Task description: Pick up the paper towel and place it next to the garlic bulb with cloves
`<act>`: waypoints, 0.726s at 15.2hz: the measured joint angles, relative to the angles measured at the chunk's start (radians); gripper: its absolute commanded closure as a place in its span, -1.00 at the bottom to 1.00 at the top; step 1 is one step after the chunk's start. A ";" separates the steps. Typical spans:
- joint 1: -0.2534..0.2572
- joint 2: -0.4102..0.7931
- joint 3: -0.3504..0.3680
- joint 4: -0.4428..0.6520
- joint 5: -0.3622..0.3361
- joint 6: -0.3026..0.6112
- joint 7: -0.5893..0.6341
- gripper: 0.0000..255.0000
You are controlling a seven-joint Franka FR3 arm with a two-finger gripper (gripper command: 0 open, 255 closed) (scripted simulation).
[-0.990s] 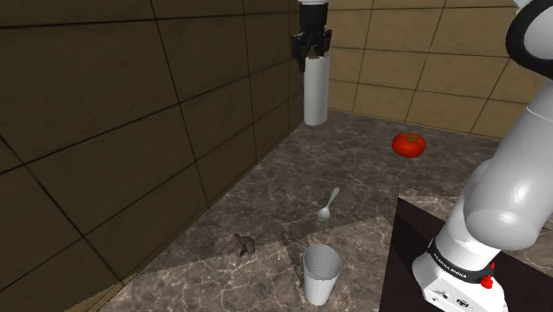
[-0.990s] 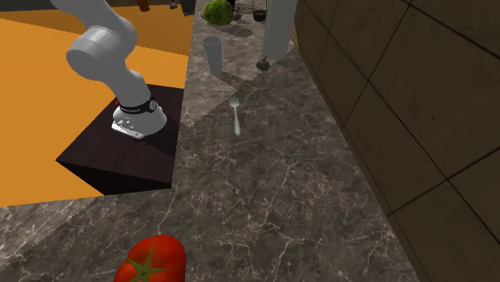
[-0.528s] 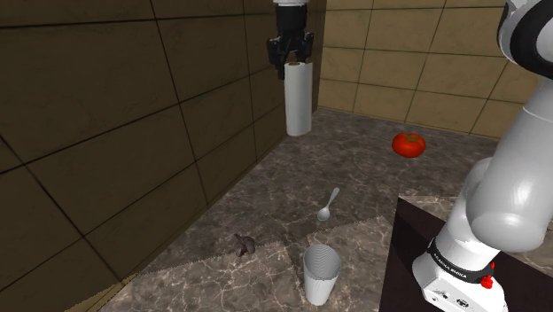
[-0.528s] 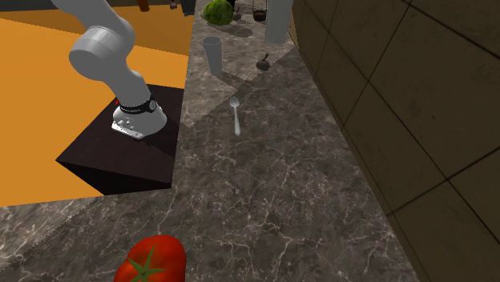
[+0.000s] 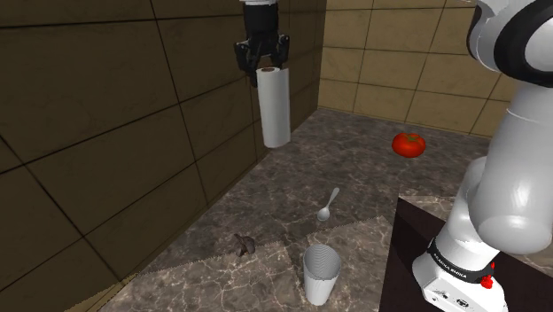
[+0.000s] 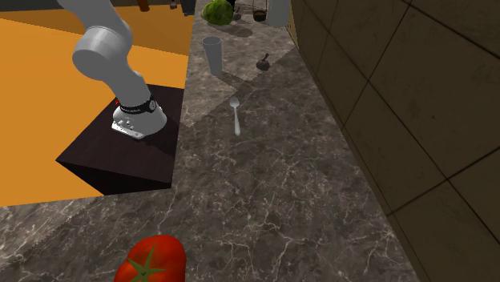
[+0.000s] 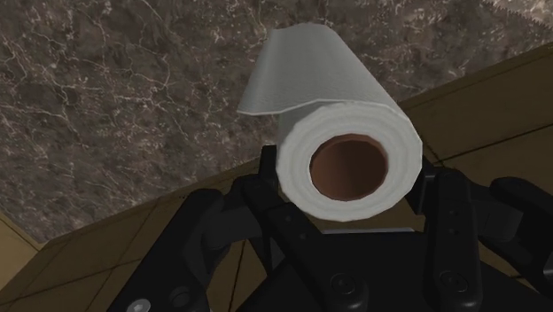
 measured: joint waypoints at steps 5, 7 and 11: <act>0.077 0.093 0.055 0.126 -0.026 -0.045 0.120 1.00; 0.114 0.156 0.073 0.212 -0.044 -0.073 0.165 1.00; 0.173 0.230 0.096 0.299 -0.068 -0.095 0.234 1.00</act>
